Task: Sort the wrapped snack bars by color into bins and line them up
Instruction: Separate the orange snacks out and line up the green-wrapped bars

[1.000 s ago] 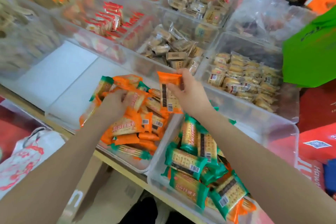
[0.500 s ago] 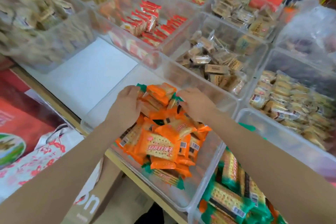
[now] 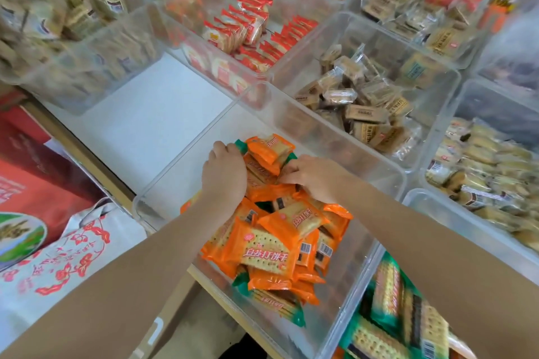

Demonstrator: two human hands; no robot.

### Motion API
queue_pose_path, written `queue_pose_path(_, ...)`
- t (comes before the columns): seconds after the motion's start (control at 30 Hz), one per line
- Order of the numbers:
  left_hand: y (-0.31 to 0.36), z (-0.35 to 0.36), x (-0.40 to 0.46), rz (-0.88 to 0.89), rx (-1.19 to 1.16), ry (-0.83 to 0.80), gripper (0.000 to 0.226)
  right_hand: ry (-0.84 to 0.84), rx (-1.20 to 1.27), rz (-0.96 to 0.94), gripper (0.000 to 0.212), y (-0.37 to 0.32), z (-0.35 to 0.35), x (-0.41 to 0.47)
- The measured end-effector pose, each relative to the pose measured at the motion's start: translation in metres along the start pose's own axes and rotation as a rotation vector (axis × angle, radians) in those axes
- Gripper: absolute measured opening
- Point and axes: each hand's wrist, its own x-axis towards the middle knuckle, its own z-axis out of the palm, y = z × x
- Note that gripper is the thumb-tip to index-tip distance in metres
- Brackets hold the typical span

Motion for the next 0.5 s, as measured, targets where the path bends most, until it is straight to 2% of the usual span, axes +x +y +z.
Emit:
queue_pose_path(0.1,0.002,0.003,0.001,0.038,0.108,0.053,0.029,-0.021,-0.059,0.019,0.044,0.001,0.002,0.000)
queue_pose_path(0.37,0.001,-0.003,0.007,0.068,0.114,-0.055,0.030,0.006,-0.157,0.113,0.041,-0.002,0.000,0.004)
queue_pose_path(0.43,-0.003,-0.009,0.002,0.123,0.077,-0.070,0.031,0.039,-0.191,0.132,0.036,0.000,-0.001,0.002)
queue_pose_path(0.5,-0.005,-0.019,-0.011,0.211,-0.056,-0.003,0.033,0.098,-0.186,0.160,0.031,0.004,-0.004,-0.004)
